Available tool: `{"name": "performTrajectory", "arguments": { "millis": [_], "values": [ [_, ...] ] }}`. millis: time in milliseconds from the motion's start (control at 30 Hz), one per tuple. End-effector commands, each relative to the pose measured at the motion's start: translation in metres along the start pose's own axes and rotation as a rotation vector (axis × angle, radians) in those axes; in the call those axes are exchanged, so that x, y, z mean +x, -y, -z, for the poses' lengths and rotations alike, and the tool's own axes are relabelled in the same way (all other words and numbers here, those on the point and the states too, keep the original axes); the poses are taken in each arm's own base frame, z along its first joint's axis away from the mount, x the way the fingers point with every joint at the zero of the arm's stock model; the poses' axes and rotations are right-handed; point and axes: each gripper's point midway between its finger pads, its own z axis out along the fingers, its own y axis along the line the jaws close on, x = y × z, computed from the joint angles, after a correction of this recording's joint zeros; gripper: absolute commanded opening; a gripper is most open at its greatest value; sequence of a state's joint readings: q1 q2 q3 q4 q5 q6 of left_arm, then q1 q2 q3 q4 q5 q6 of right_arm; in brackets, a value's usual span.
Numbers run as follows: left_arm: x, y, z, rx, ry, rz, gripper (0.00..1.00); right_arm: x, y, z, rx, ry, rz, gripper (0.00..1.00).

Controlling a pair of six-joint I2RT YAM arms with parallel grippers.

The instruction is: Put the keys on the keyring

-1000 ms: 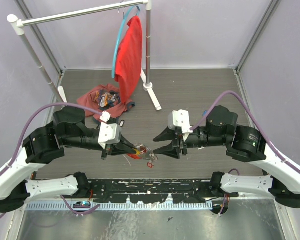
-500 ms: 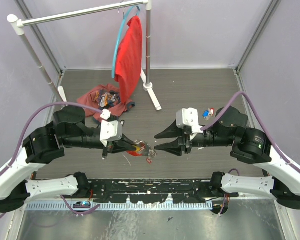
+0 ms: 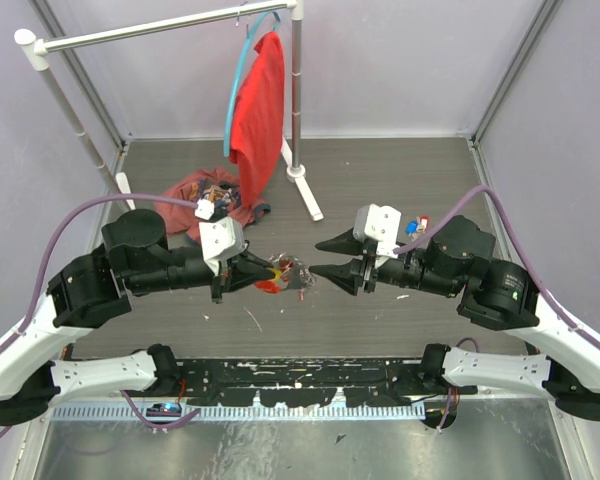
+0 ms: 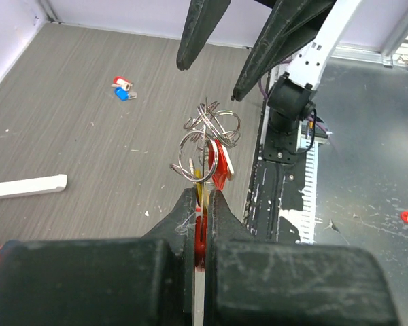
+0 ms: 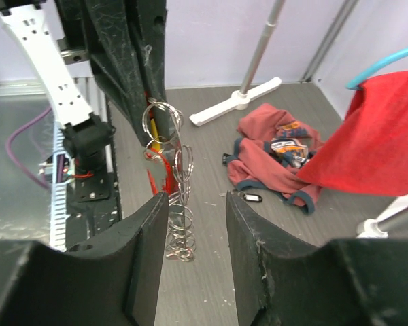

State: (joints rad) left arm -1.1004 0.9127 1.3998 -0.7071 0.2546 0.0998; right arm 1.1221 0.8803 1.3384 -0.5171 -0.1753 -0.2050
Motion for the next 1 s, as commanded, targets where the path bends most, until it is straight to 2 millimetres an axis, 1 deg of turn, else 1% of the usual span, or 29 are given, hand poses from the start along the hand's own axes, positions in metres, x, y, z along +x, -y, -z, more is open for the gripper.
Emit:
{"name": "performTrajectory", "arguments": {
  "millis": [0,267,533,733,967],
  "values": [
    [-0.017,-0.009,-0.001,-0.053,0.077,0.014,0.0,-0.029,0.024,0.005,0.123,0.11,0.051,0.44],
    [-0.018,-0.011,-0.004,-0.062,0.077,0.021,0.0,-0.027,0.022,-0.009,0.099,0.101,0.067,0.39],
    [-0.018,-0.012,-0.003,-0.07,0.076,0.021,0.0,-0.025,0.015,-0.015,0.05,0.095,0.069,0.38],
    [-0.017,-0.013,-0.003,-0.075,0.073,0.02,0.0,-0.025,0.013,-0.015,0.036,0.092,0.071,0.37],
    [-0.016,-0.015,-0.001,-0.088,0.075,0.019,0.0,-0.029,0.009,-0.01,0.021,0.105,0.087,0.37]
  ]
}}
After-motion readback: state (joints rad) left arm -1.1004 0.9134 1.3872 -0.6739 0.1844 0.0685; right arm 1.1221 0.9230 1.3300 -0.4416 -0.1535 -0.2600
